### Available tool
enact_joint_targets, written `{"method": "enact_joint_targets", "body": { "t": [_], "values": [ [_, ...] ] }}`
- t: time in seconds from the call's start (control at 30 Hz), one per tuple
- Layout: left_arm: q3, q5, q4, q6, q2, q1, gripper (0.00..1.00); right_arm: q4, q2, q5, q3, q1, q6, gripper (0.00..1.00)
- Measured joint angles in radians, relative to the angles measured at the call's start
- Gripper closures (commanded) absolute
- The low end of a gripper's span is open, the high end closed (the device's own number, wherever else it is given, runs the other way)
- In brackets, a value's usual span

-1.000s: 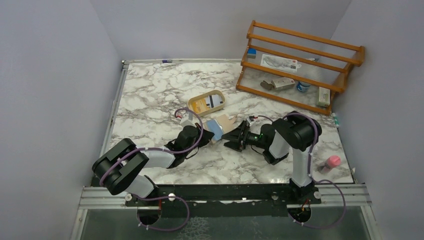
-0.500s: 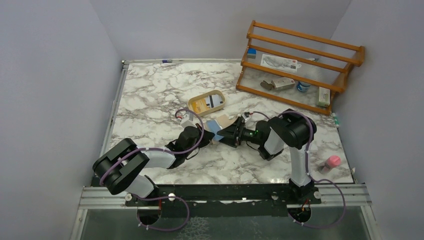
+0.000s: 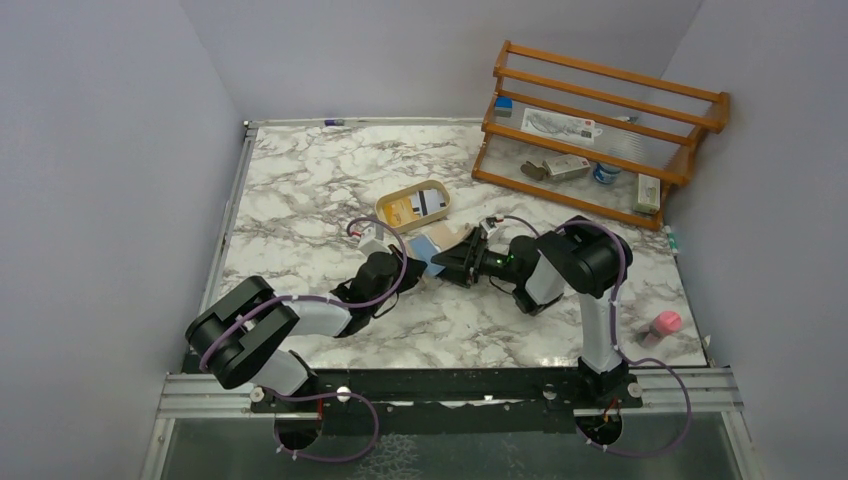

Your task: Take the credit cards out of the card holder

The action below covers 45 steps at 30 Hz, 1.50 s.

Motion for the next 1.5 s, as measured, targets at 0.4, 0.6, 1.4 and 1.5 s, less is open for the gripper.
{"method": "enact_joint_targets", "body": {
  "t": [0.4, 0.6, 1.4, 1.5],
  "values": [
    [-0.019, -0.007, 0.016, -0.002, 0.010, -0.006, 1.00, -0.001, -0.011, 0.007, 0.013, -0.005, 0.018, 0.17],
    [-0.029, -0.003, 0.040, -0.003, 0.010, -0.006, 0.98, -0.001, -0.032, 0.007, 0.027, -0.018, 0.023, 0.17],
    [-0.082, 0.092, 0.055, -0.008, 0.011, -0.031, 0.34, 0.000, -0.034, 0.067, 0.010, -0.043, 0.003, 0.17],
    [-0.085, 0.092, 0.058, -0.008, 0.011, -0.026, 0.34, 0.000, -0.025, 0.067, 0.001, -0.043, 0.003, 0.17]
  ]
}}
